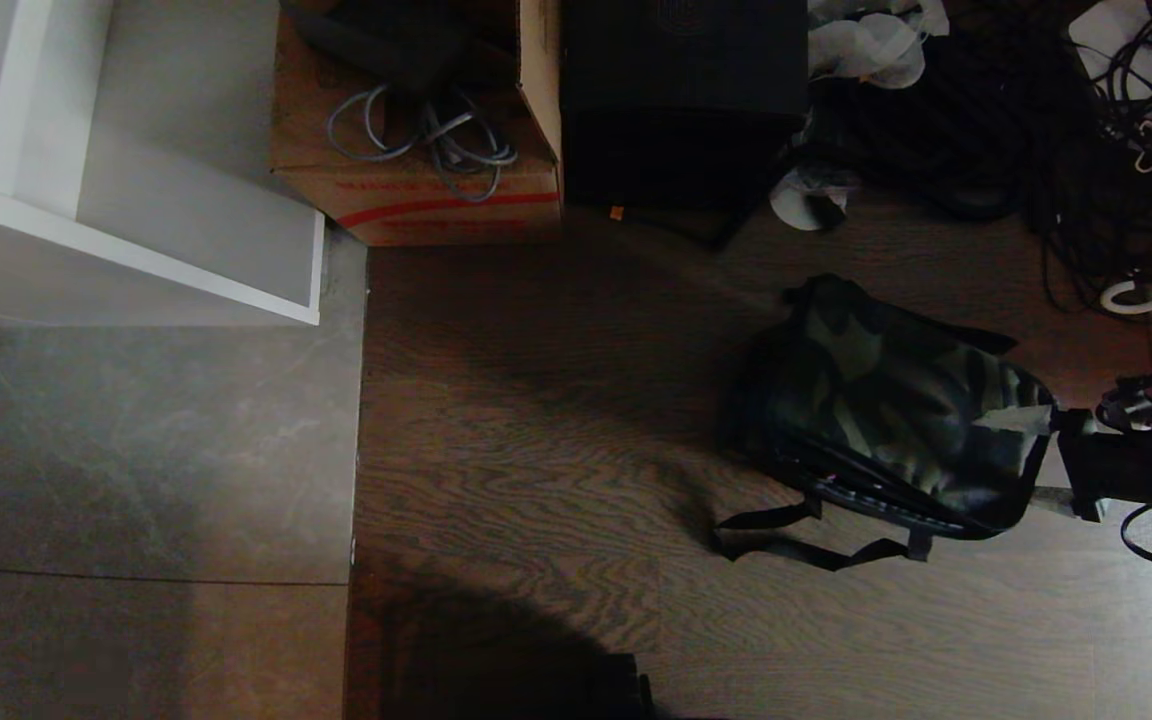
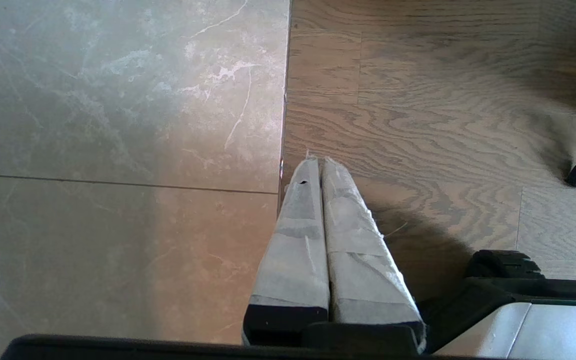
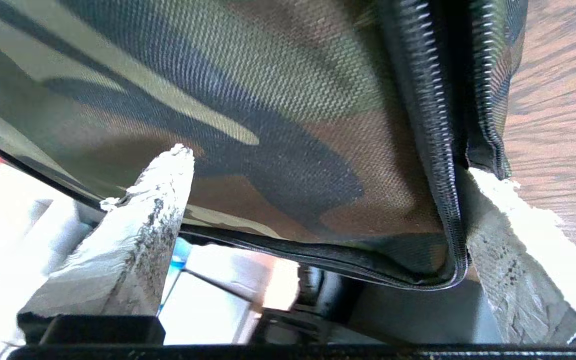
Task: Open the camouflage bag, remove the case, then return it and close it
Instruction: Open the top of the storage box
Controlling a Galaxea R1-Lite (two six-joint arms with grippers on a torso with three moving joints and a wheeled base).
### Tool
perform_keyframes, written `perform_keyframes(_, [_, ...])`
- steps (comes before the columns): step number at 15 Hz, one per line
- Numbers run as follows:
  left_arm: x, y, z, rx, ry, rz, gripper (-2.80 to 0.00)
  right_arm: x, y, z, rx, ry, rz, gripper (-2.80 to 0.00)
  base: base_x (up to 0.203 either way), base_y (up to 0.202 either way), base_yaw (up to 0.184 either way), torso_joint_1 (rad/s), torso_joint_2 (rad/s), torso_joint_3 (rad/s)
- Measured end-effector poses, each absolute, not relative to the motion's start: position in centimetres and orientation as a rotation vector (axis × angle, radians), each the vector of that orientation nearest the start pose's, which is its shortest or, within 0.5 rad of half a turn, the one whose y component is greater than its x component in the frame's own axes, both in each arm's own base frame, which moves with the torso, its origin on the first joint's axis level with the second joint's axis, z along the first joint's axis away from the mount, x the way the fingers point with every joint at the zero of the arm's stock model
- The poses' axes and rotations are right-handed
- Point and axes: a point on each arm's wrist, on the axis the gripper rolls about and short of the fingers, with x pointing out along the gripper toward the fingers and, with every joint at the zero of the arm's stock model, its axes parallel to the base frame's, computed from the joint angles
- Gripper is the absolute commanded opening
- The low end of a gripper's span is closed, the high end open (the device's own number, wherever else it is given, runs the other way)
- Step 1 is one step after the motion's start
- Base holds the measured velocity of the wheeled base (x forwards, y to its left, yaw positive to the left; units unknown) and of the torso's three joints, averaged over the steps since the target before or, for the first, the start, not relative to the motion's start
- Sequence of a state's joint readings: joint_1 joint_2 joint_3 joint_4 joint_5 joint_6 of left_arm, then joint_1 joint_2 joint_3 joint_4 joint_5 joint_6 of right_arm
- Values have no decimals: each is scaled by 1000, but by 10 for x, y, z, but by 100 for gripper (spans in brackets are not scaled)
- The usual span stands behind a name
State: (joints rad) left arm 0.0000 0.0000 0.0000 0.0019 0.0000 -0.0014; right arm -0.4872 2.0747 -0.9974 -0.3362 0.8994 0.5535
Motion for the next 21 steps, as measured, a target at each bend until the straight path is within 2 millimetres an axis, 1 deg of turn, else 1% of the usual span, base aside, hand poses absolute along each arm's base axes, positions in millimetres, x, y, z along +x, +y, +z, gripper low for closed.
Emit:
perform_keyframes(1, [-23,0,75,-1,2,0,-280,330,-155,83,1028,682,226,-280,0,0,0,0,0,0])
perform_keyframes(4, [-23,0,75,-1,1,0,-280,332,-154,91,1028,663,241,-280,0,0,0,0,0,0])
perform_keyframes(13, [-23,0,75,-1,1,0,-280,328,-158,98,1015,641,233,-280,0,0,0,0,0,0])
perform_keyframes(18, [-23,0,75,-1,2,0,-280,331,-172,125,974,552,232,-280,0,0,0,0,0,0])
perform_keyframes(21, [-23,0,75,-1,2,0,-280,332,-178,137,953,516,232,-280,0,0,0,0,0,0])
